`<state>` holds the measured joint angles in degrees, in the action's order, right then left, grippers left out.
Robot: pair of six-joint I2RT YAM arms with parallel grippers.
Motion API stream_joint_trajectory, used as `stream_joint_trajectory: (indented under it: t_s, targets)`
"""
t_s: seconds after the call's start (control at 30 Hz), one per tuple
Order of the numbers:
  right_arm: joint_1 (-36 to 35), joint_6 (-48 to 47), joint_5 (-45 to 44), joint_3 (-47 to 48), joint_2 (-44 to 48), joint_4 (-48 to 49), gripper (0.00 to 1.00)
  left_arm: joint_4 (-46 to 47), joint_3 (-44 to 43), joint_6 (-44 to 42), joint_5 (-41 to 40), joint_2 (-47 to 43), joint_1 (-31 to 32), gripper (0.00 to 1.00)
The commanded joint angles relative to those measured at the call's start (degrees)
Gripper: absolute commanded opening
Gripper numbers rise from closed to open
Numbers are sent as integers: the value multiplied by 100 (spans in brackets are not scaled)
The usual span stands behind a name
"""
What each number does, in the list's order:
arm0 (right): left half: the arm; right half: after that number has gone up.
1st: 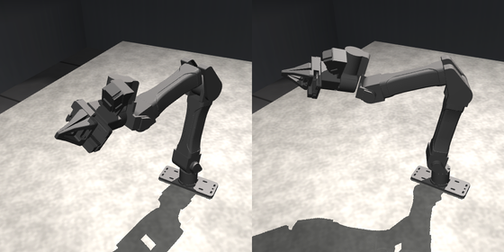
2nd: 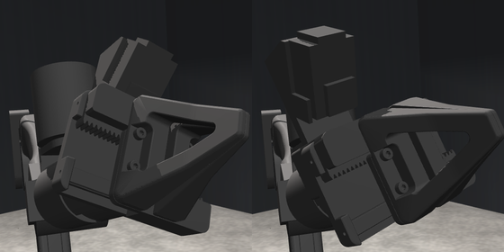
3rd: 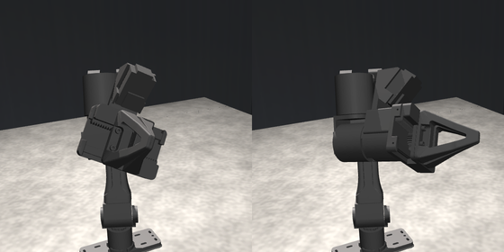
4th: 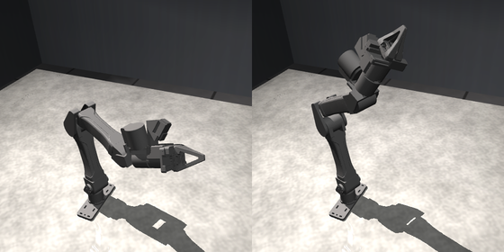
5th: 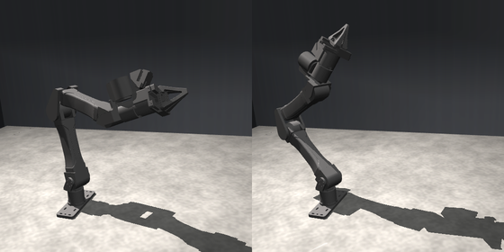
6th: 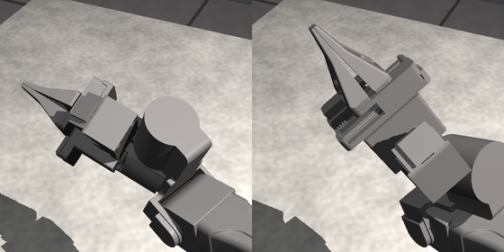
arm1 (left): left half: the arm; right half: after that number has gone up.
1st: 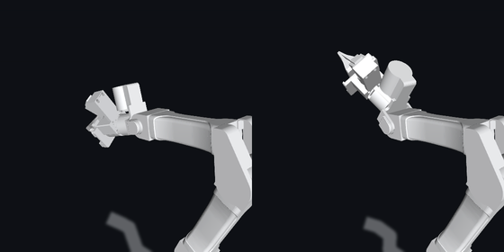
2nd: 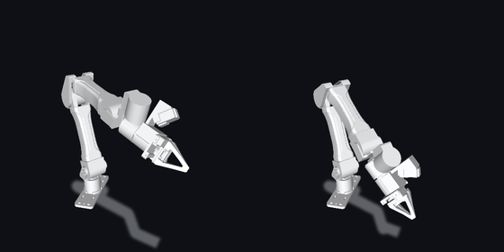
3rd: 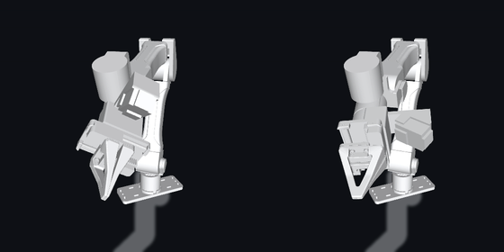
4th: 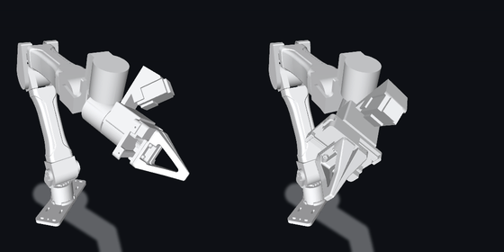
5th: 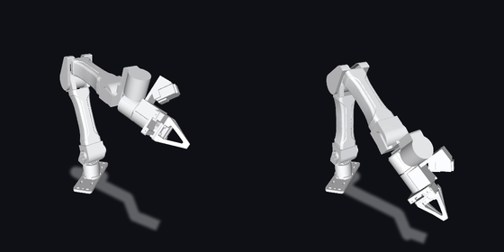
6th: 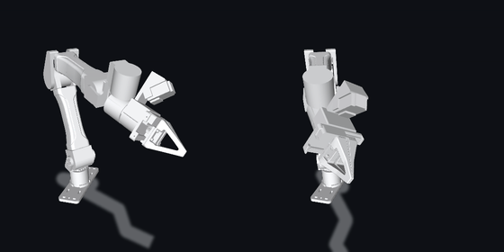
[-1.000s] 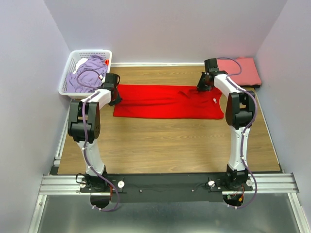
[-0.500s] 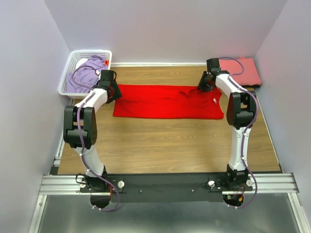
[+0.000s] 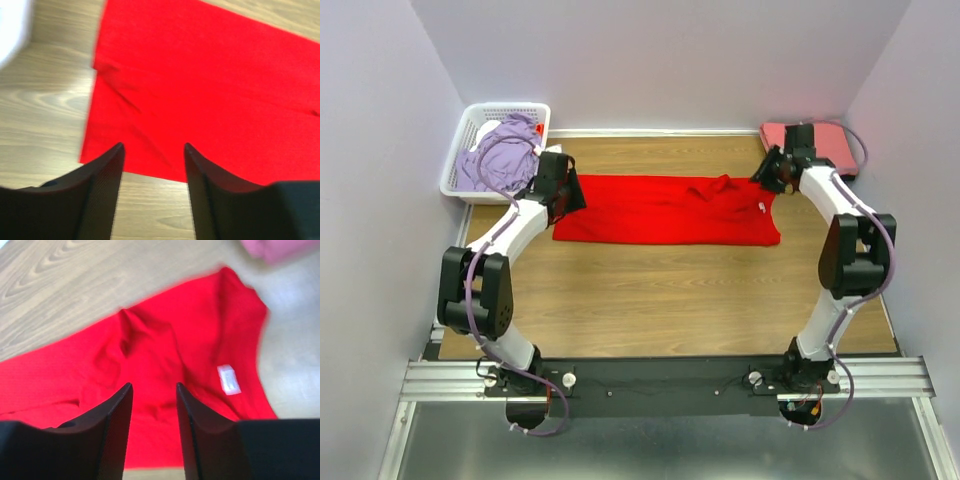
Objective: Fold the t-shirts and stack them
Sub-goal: Fold the tshirt
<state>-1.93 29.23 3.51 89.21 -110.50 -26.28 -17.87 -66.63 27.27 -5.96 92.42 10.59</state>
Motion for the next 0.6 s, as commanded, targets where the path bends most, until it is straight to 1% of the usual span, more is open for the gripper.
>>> stream_joint_trajectory:
  t_s: [0.0, 0.07, 0.1, 0.23, 0.3, 0.33, 0.43, 0.57]
  targets:
    - [332, 415, 728, -1061, 432, 588, 44, 213, 300, -99, -20, 170, 84, 55]
    - [439, 548, 896, -1614, 599, 887, 39, 240, 300, -116, -20, 434, 75, 49]
    - [544, 679, 1123, -1782, 643, 984, 36, 310, 309, -160, -46, 600, 75, 40]
    - [790, 951, 1284, -2609, 775, 1397, 29, 275, 221, -248, -151, 1057, 75, 39]
    - [887, 1031, 1275, -2917, 889, 1661, 28, 284, 247, -274, -178, 1172, 75, 39]
    - [1001, 1093, 1206, -3214, 942, 1722, 26, 258, 264, -283, -195, 1260, 66, 39]
    - [1273, 1120, 1013, -3724, 1047, 1881, 26, 161, 352, -283, -213, 1436, 14, 39]
    - [1748, 1225, 783, -4306, 1153, 1952, 25, -15, 686, -222, -125, 1463, -92, 35]
